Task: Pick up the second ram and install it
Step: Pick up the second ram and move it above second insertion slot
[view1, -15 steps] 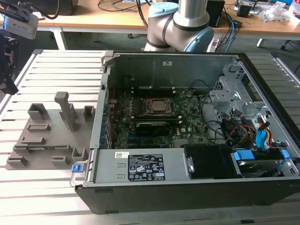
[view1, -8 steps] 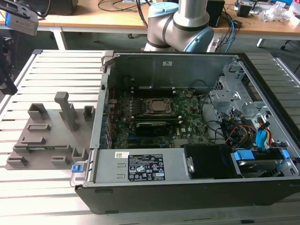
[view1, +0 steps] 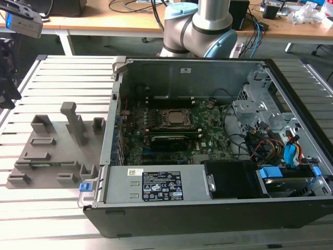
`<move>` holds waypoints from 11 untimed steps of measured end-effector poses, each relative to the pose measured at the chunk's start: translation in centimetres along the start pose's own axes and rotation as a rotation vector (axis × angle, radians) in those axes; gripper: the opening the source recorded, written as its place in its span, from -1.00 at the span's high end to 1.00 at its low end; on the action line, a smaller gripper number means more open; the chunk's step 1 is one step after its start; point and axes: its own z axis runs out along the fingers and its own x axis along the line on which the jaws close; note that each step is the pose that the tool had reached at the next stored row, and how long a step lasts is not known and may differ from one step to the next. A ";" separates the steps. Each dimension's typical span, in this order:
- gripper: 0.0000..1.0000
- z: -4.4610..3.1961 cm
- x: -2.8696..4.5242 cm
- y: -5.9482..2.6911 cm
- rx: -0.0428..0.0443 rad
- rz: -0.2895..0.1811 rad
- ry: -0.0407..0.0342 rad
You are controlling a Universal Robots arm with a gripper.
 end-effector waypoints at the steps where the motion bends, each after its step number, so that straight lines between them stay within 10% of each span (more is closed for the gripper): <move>1: 0.28 0.00 0.00 0.00 -0.0001 -0.001 0.0001; 11: 0.28 0.94 0.02 -0.06 0.0000 -0.001 0.0000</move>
